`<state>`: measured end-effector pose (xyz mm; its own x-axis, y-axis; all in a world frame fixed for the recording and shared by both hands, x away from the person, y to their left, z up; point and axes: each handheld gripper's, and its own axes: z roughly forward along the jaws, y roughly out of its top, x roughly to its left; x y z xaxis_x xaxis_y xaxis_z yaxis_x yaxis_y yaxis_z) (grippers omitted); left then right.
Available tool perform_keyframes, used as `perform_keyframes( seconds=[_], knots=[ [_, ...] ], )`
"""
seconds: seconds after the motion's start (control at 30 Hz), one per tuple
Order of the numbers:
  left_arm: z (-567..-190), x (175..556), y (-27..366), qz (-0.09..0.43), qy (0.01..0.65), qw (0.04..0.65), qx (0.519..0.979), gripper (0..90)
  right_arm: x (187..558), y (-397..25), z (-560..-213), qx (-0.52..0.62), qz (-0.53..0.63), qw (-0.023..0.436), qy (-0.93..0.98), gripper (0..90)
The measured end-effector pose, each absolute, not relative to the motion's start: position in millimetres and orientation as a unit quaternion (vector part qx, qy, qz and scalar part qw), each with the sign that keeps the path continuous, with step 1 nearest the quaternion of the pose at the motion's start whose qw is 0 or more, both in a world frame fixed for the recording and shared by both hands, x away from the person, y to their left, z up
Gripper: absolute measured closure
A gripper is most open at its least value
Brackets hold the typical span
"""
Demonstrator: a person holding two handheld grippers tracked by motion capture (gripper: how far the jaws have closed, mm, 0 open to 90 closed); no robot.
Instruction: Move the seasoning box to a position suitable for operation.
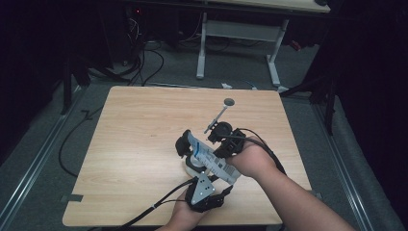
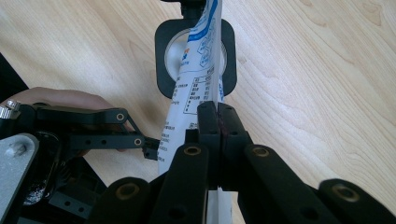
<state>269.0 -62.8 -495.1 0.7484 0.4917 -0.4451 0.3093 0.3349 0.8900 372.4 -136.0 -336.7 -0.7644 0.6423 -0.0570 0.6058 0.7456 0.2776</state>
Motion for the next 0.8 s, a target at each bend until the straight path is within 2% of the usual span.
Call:
perform_keyframes(
  seconds=[0.8],
  knots=[
    [-492.6, 269.9, -62.7, 0.06, 0.352, 0.742, 0.568, 47.7, 374.2, -133.4, -334.7, 0.336, 0.121, 0.078, 0.931, 90.0]
  ],
)
